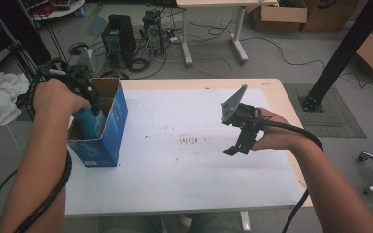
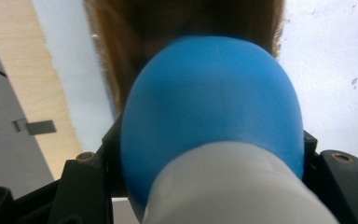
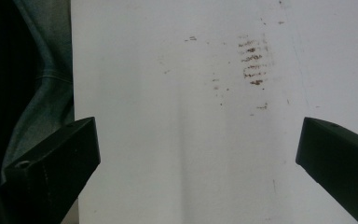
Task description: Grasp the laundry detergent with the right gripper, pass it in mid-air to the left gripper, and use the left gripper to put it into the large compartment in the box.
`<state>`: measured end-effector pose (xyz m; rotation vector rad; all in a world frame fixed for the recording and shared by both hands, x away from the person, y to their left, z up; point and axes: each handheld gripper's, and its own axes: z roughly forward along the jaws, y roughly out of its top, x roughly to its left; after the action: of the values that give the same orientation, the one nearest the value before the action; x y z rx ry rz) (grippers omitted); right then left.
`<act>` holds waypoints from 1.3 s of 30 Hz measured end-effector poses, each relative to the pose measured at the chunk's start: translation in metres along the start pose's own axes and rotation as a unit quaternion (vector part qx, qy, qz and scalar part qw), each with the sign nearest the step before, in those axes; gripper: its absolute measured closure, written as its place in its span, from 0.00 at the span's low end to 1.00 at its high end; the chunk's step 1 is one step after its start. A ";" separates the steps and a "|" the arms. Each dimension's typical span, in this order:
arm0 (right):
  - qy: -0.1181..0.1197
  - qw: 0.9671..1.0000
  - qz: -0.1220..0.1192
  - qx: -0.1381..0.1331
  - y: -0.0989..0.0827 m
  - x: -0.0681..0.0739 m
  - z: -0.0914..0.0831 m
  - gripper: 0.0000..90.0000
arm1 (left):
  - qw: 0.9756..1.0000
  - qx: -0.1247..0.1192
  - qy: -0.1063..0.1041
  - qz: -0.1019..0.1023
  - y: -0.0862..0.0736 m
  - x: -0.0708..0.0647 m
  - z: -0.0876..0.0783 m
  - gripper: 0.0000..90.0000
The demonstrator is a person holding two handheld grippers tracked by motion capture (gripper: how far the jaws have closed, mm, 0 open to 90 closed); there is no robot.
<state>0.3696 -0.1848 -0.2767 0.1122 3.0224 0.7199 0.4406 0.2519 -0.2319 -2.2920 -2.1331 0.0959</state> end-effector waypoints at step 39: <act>0.016 1.000 -0.005 -0.013 0.005 -0.001 0.009 0.00 | 1.000 0.015 0.005 0.013 0.000 0.002 0.058 0.43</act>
<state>0.3712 -0.1765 -0.2823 0.0868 3.0408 0.7689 0.4377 0.2521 -0.2900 -2.2991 -2.0834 0.1144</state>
